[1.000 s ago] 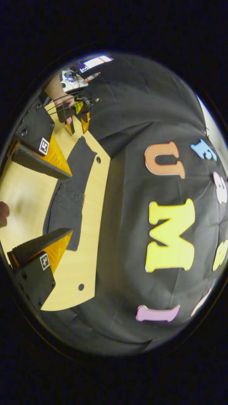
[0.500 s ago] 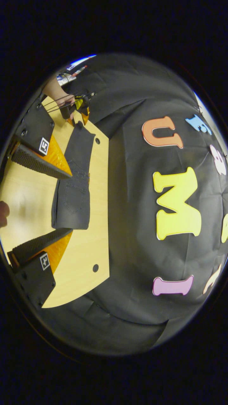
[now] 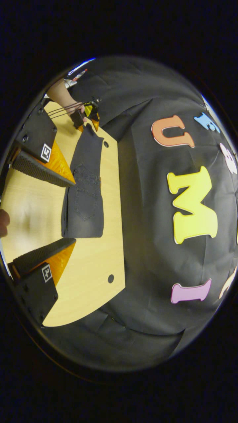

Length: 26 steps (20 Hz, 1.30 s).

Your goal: Grasp the waist and the cuffs of the jeans and fold them to make the two legs overlap; first hold the waist and fold one-third of the jeans toward the cuffs, then hold the cuffs and fold the remaining one-third in the same direction to finish folding.

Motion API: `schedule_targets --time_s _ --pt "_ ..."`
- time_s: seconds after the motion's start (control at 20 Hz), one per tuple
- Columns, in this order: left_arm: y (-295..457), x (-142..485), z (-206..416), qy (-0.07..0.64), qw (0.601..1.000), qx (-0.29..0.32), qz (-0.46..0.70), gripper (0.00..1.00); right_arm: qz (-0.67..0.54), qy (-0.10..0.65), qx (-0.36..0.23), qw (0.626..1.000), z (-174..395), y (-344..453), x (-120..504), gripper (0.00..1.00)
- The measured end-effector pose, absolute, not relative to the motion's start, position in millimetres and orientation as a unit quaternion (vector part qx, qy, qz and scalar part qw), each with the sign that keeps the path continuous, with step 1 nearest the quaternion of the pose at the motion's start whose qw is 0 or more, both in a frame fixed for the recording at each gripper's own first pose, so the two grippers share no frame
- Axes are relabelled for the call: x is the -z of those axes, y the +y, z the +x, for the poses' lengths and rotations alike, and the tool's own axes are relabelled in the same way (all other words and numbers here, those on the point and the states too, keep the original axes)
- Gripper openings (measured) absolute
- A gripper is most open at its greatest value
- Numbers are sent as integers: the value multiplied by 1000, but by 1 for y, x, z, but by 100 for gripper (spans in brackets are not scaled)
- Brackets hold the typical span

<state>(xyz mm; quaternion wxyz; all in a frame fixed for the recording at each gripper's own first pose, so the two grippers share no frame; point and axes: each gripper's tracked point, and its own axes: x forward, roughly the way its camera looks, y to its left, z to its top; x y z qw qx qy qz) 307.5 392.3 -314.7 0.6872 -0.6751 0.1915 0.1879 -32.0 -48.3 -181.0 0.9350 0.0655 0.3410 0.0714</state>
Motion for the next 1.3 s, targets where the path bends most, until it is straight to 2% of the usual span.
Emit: schedule_targets --time_s 0.05,0.1,0.15,0.2,0.3,0.45,0.75,0.8,0.85,0.9,0.95,1.05,1.15,1.3 --pt "390 318 309 197 693 -186 -668 77 67 340 -68 936 -33 -51 179 97" --pt "391 324 309 203 700 -186 -659 84 68 337 -64 937 -28 -54 180 96" --pt "392 326 307 204 701 -190 -656 46 69 335 -60 938 -28 -58 179 96" --pt "394 327 310 202 701 -196 -656 37 68 332 -56 939 -30 -62 180 93" --pt "393 327 307 202 699 -199 -656 23 71 330 -51 940 -37 -70 178 93" --pt "386 302 307 205 727 -192 -626 11 80 325 -44 941 -45 -80 174 93" --pt "319 175 321 179 871 -100 -447 7 103 301 -39 947 -58 -98 161 93" --pt "304 156 326 173 883 -89 -428 7 109 296 -38 948 -62 -102 158 96" --pt "287 141 328 168 892 -81 -411 7 115 289 -36 950 -64 -105 154 93" --pt "264 128 330 162 900 -70 -398 7 118 283 -34 951 -68 -109 152 96" --pt "242 117 330 159 907 -58 -385 7 120 279 -33 952 -73 -114 149 92" --pt "189 99 329 158 919 -32 -359 7 120 272 -27 954 -84 -127 146 93" --pt "128 90 327 167 928 -4 -334 7 119 268 -14 956 -95 -144 145 96" --pt "53 97 321 195 931 28 -309 7 131 272 13 953 -111 -175 149 92"
